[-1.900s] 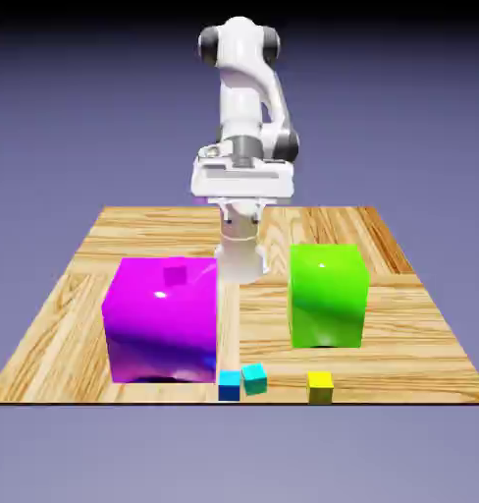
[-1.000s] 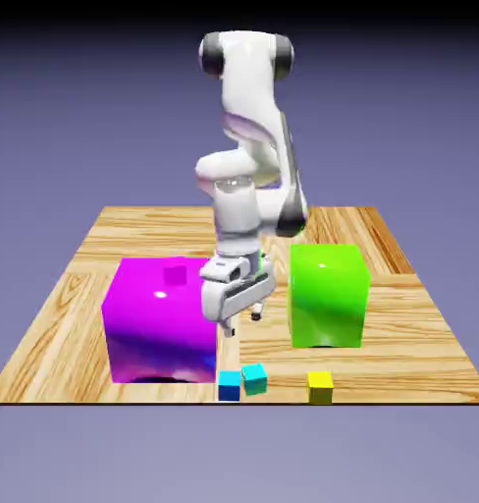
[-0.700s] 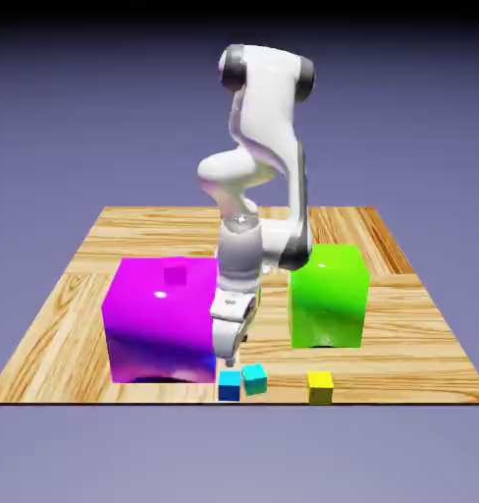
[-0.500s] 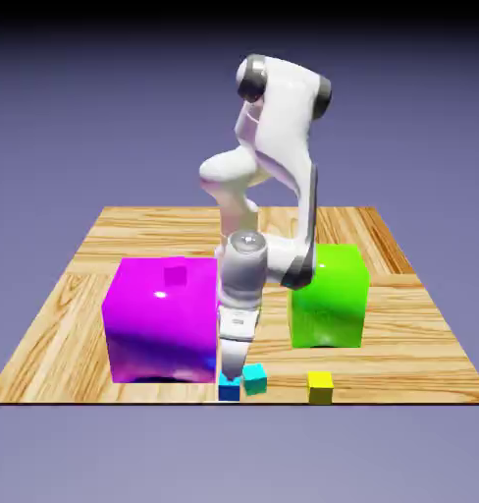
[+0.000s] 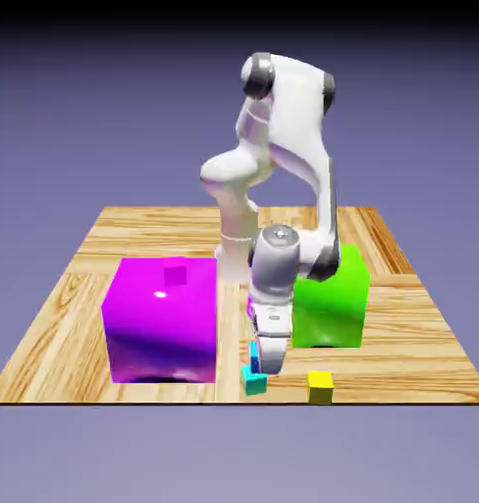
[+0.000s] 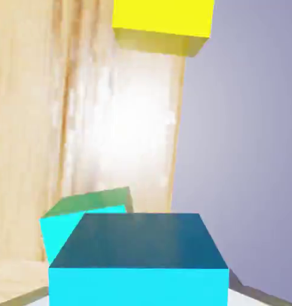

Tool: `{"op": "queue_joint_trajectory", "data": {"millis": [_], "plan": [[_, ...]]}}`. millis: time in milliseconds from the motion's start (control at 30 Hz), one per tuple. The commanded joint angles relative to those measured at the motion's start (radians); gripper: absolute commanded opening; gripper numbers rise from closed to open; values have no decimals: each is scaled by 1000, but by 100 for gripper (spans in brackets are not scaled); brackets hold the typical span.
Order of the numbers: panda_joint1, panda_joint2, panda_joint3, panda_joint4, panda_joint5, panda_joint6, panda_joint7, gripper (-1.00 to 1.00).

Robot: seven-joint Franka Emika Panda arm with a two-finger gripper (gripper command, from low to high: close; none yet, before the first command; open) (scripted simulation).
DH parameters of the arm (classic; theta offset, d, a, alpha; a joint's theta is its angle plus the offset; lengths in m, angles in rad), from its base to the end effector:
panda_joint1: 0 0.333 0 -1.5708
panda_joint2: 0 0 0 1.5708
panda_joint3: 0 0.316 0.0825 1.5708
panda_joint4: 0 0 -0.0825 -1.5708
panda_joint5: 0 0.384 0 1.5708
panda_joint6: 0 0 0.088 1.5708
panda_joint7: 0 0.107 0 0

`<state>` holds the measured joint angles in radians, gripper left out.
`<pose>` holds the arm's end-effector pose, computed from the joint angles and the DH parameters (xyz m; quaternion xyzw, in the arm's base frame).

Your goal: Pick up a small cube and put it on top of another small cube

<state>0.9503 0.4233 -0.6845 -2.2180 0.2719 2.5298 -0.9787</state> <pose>0.5322 0.1374 0.2256 0.8607 0.5063 -0.0150 0.0519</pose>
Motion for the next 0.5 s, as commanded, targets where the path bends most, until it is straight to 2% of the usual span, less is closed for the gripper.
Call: {"op": "queue_joint_trajectory", "data": {"millis": [0, 67, 233, 267, 467], "plan": [[36, -12, 8, 14, -27, -15, 5, -100], [67, -23, 14, 26, -51, -29, 9, -100], [-41, 131, 138, 45, 69, 100, -69, -100], [-41, 131, 138, 45, 69, 100, -69, 100], [67, -23, 15, 26, -51, -29, 9, 100]]}}
